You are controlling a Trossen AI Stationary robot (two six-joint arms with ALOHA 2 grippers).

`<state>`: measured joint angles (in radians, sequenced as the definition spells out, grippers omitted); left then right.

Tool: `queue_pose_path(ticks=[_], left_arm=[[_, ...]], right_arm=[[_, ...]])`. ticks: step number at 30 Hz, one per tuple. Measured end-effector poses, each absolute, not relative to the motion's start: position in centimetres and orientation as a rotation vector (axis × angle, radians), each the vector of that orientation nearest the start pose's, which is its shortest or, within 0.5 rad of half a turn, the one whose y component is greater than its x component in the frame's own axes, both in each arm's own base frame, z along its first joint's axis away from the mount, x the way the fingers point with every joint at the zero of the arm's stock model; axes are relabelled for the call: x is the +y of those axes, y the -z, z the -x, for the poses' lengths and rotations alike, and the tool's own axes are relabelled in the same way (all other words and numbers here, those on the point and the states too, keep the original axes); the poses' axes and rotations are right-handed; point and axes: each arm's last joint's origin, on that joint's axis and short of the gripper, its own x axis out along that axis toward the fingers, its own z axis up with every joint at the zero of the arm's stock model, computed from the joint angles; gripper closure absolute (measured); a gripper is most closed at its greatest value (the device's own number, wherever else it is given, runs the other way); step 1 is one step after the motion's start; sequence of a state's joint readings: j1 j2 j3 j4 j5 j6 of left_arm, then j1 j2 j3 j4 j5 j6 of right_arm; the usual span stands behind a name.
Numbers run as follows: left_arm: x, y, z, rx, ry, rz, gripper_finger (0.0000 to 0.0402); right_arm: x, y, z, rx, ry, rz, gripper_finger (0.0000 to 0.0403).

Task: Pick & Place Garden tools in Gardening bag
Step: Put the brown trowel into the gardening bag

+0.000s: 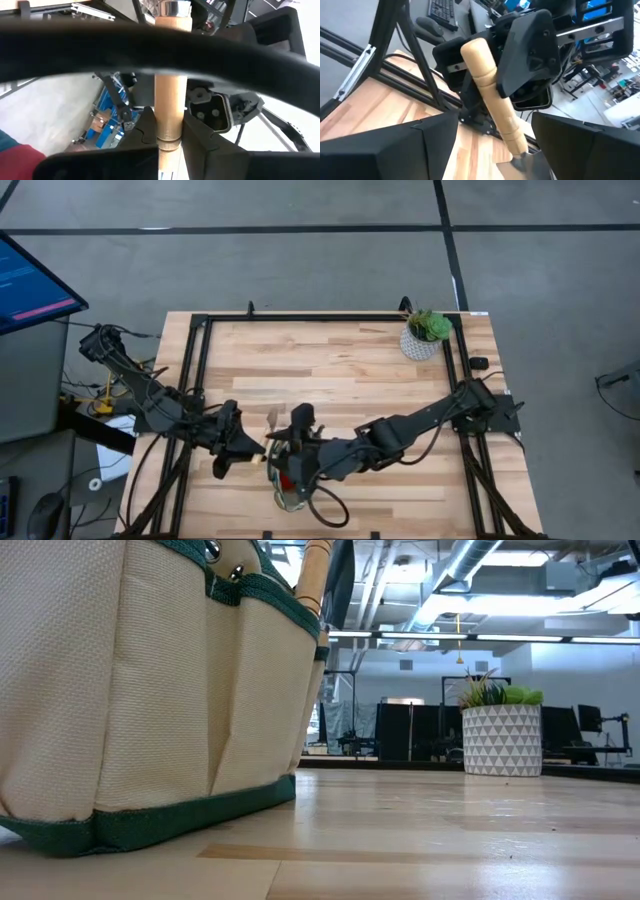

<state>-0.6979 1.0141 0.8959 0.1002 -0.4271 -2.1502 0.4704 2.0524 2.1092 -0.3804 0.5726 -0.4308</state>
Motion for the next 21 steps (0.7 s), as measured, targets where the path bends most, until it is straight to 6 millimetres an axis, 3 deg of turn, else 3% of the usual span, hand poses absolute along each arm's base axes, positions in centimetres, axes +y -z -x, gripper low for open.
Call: queue_pose_path(ticks=[13,21], left_arm=[[-13.6,-35.8,-18.0,0.302,0.159,2.132,0.0375],[-13.6,-35.8,-18.0,0.299,0.161,2.11,0.0374]], right_arm=[[19.3,-36.9,-43.9,0.33,0.08,0.613,0.0157],[19.1,-37.1,-43.9,0.325,0.113,0.639,0.023]])
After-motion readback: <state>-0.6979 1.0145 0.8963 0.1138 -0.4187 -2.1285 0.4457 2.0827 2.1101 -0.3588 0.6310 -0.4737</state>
